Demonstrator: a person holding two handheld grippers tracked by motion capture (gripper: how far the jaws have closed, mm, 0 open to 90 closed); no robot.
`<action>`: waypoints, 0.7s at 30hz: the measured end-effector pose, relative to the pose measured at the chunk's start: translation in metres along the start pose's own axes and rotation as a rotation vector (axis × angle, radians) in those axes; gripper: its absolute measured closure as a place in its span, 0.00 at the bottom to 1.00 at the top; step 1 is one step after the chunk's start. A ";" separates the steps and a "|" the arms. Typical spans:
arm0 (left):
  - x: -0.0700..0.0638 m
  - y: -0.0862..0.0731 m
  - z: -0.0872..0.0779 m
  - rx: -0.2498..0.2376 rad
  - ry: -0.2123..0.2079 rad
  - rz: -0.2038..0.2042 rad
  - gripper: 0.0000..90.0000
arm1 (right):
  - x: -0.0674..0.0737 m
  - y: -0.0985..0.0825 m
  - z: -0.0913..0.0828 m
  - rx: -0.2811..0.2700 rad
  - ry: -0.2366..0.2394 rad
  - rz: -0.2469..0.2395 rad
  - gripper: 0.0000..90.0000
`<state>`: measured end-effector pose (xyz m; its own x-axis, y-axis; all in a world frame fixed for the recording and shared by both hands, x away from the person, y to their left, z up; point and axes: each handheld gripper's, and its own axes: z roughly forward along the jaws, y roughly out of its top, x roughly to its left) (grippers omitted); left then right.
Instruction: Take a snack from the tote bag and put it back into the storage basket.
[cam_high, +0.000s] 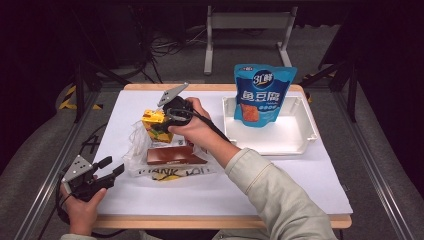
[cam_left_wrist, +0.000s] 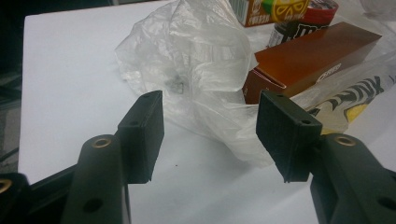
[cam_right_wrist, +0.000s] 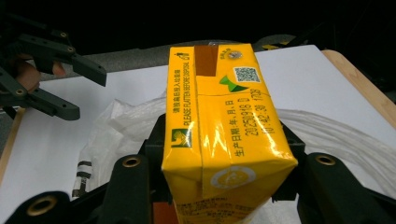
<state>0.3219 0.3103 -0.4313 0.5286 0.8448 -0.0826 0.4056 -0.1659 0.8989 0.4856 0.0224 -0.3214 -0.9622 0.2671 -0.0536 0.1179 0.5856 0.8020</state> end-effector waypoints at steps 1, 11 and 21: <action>0.000 0.000 0.000 0.000 0.000 0.000 0.47 | 0.000 0.000 0.000 0.000 0.000 0.000 0.60; 0.000 0.000 0.000 0.000 0.005 -0.004 0.47 | 0.000 0.013 -0.024 -0.027 0.012 -0.005 0.60; 0.000 0.001 0.002 0.001 0.007 0.001 0.47 | 0.000 0.018 -0.046 -0.039 0.011 -0.021 0.60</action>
<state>0.3240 0.3092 -0.4318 0.5237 0.8482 -0.0792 0.4058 -0.1667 0.8986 0.4766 -0.0018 -0.2798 -0.9671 0.2461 -0.0643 0.0880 0.5608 0.8233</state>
